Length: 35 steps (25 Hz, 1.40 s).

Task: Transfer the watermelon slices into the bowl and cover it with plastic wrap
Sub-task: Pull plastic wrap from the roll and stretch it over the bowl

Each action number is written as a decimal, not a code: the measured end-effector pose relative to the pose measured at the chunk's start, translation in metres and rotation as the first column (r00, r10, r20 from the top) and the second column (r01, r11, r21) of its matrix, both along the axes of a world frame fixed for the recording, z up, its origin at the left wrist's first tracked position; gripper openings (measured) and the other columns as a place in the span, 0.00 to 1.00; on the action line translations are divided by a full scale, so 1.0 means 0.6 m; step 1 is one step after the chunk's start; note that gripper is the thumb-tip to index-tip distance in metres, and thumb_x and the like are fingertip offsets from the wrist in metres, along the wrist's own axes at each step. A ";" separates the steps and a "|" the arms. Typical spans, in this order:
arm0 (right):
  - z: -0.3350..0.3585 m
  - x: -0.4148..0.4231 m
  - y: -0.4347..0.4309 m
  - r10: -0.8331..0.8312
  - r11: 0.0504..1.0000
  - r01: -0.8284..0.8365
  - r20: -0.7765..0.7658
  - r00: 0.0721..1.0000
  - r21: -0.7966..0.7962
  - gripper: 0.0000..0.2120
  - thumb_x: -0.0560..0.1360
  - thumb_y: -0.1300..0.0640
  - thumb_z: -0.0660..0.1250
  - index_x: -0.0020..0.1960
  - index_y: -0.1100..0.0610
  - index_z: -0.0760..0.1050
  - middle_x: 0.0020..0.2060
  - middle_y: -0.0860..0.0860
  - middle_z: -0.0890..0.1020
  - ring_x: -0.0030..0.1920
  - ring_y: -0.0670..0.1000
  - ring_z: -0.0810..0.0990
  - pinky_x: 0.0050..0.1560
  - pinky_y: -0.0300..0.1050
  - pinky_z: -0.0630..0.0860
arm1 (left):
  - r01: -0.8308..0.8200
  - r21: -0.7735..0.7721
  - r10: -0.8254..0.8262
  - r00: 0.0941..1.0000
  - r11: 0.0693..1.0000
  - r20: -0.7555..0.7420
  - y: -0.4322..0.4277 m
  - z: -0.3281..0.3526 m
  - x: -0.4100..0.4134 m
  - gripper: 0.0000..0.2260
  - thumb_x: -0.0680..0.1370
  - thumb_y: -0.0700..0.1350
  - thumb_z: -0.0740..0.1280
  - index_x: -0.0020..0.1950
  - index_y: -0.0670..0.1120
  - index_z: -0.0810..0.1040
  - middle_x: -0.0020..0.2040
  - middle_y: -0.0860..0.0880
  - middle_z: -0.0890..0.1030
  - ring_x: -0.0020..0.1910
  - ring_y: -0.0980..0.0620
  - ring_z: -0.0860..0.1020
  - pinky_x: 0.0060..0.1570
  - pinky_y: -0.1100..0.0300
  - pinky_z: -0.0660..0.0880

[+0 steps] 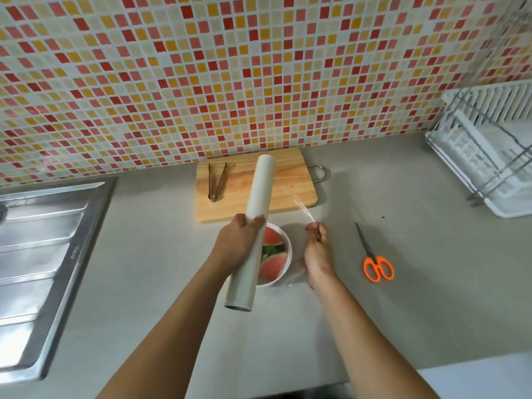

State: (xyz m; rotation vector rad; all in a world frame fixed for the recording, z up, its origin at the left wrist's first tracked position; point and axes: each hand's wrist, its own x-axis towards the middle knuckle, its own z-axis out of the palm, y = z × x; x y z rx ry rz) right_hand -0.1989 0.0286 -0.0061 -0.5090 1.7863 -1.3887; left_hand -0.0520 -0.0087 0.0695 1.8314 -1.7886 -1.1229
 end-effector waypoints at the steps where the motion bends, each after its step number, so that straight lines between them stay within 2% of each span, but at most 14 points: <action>1: -0.003 -0.003 -0.003 -0.010 1.000 0.010 0.000 1.000 0.004 0.10 0.79 0.48 0.53 0.45 0.50 0.70 0.36 0.47 0.74 0.35 0.49 0.70 0.39 0.43 0.67 | 0.018 -0.052 -0.015 0.997 0.998 0.070 -0.003 0.002 0.001 0.19 0.76 0.62 0.58 0.53 0.47 0.71 0.48 0.44 0.78 0.42 0.46 0.78 0.46 0.50 0.76; 4: -0.012 -0.008 0.015 0.002 1.000 -0.002 -0.020 1.000 -0.007 0.11 0.79 0.48 0.52 0.44 0.50 0.70 0.34 0.48 0.73 0.31 0.47 0.67 0.34 0.40 0.63 | 0.010 -0.109 0.007 0.988 0.994 0.155 0.016 0.005 0.015 0.22 0.74 0.63 0.62 0.53 0.45 0.73 0.45 0.46 0.78 0.42 0.46 0.78 0.46 0.50 0.77; 6: -0.052 -0.080 0.018 0.116 0.986 -0.116 0.005 0.993 0.123 0.12 0.79 0.48 0.52 0.41 0.49 0.69 0.30 0.47 0.70 0.29 0.48 0.66 0.32 0.41 0.62 | -0.141 0.042 0.136 0.986 0.989 0.093 0.039 -0.024 -0.053 0.24 0.73 0.62 0.65 0.57 0.44 0.70 0.48 0.45 0.78 0.44 0.44 0.79 0.48 0.48 0.78; 8: -0.060 -0.081 0.036 0.145 0.983 -0.146 0.016 0.989 0.116 0.13 0.79 0.48 0.52 0.39 0.49 0.69 0.28 0.46 0.69 0.28 0.48 0.65 0.30 0.40 0.61 | -0.165 0.041 0.162 0.985 0.986 0.064 0.061 -0.023 -0.052 0.24 0.73 0.61 0.66 0.56 0.45 0.66 0.50 0.45 0.77 0.46 0.42 0.79 0.48 0.46 0.78; 11: -0.058 -0.073 0.031 0.150 0.983 -0.149 0.003 0.989 0.109 0.13 0.79 0.48 0.52 0.39 0.48 0.69 0.28 0.46 0.68 0.28 0.48 0.66 0.30 0.39 0.61 | -0.195 0.010 0.194 0.981 0.981 0.023 0.056 -0.026 -0.045 0.23 0.74 0.63 0.62 0.55 0.46 0.64 0.50 0.44 0.78 0.45 0.43 0.79 0.47 0.49 0.77; 14: -0.071 -0.073 0.032 0.145 0.984 -0.143 -0.012 0.989 0.102 0.14 0.79 0.48 0.53 0.38 0.47 0.70 0.28 0.46 0.69 0.27 0.47 0.65 0.29 0.40 0.61 | -0.195 0.063 0.194 0.981 0.979 0.024 0.056 -0.020 -0.046 0.20 0.78 0.62 0.54 0.56 0.46 0.65 0.51 0.43 0.77 0.45 0.44 0.77 0.44 0.54 0.72; 17: -0.085 -0.074 0.030 0.201 0.975 -0.193 -0.061 0.978 0.111 0.14 0.79 0.49 0.52 0.37 0.48 0.69 0.29 0.46 0.69 0.28 0.48 0.65 0.31 0.40 0.61 | -0.214 0.005 0.212 0.972 0.977 0.099 0.068 -0.020 -0.035 0.17 0.78 0.58 0.56 0.54 0.45 0.68 0.49 0.44 0.77 0.44 0.44 0.76 0.44 0.53 0.72; 20: -0.094 -0.070 0.029 0.233 0.966 -0.221 -0.086 0.969 0.135 0.14 0.79 0.49 0.51 0.37 0.47 0.68 0.29 0.46 0.69 0.29 0.48 0.66 0.33 0.43 0.62 | -0.244 -0.097 0.258 0.950 0.965 0.178 0.074 -0.024 -0.017 0.17 0.77 0.58 0.59 0.51 0.44 0.66 0.48 0.43 0.76 0.44 0.41 0.75 0.46 0.49 0.73; 22: -0.091 -0.065 0.027 0.239 0.967 -0.224 -0.127 0.963 0.122 0.14 0.79 0.50 0.52 0.38 0.49 0.69 0.29 0.47 0.70 0.30 0.50 0.68 0.35 0.44 0.64 | -0.256 -0.153 0.280 0.947 0.954 0.161 0.079 -0.028 -0.009 0.18 0.77 0.58 0.61 0.50 0.43 0.64 0.48 0.41 0.75 0.45 0.40 0.75 0.47 0.47 0.73; 25: -0.082 -0.057 0.018 0.236 0.968 -0.214 -0.178 0.955 0.133 0.13 0.80 0.50 0.52 0.41 0.51 0.70 0.33 0.47 0.74 0.35 0.51 0.72 0.39 0.46 0.69 | -0.291 -0.185 0.312 0.945 0.939 0.096 0.078 -0.031 0.002 0.18 0.77 0.57 0.62 0.50 0.44 0.63 0.47 0.42 0.75 0.43 0.40 0.74 0.42 0.51 0.70; 29: -0.072 -0.048 0.016 0.214 0.972 -0.188 -0.202 0.956 0.139 0.13 0.80 0.49 0.52 0.43 0.51 0.70 0.34 0.43 0.75 0.34 0.45 0.72 0.35 0.41 0.67 | -0.303 -0.129 0.308 0.951 0.944 0.018 0.077 -0.037 0.025 0.21 0.75 0.60 0.64 0.51 0.45 0.61 0.45 0.44 0.76 0.42 0.41 0.75 0.40 0.54 0.70; 32: -0.073 -0.046 0.017 0.220 0.971 -0.191 -0.210 0.953 0.146 0.12 0.80 0.51 0.52 0.44 0.53 0.71 0.36 0.47 0.76 0.36 0.48 0.73 0.37 0.42 0.65 | -0.275 -0.089 0.281 0.958 0.957 0.062 0.073 -0.040 0.029 0.21 0.76 0.62 0.58 0.52 0.44 0.63 0.46 0.43 0.77 0.43 0.41 0.75 0.40 0.53 0.70; 35: -0.076 -0.040 0.016 0.237 0.966 -0.200 -0.241 0.941 0.166 0.11 0.80 0.52 0.53 0.44 0.53 0.71 0.38 0.50 0.76 0.38 0.51 0.72 0.36 0.42 0.62 | -0.291 -0.023 0.292 0.951 0.956 0.103 0.060 -0.041 0.036 0.21 0.78 0.61 0.53 0.51 0.42 0.67 0.49 0.41 0.76 0.47 0.40 0.75 0.45 0.52 0.70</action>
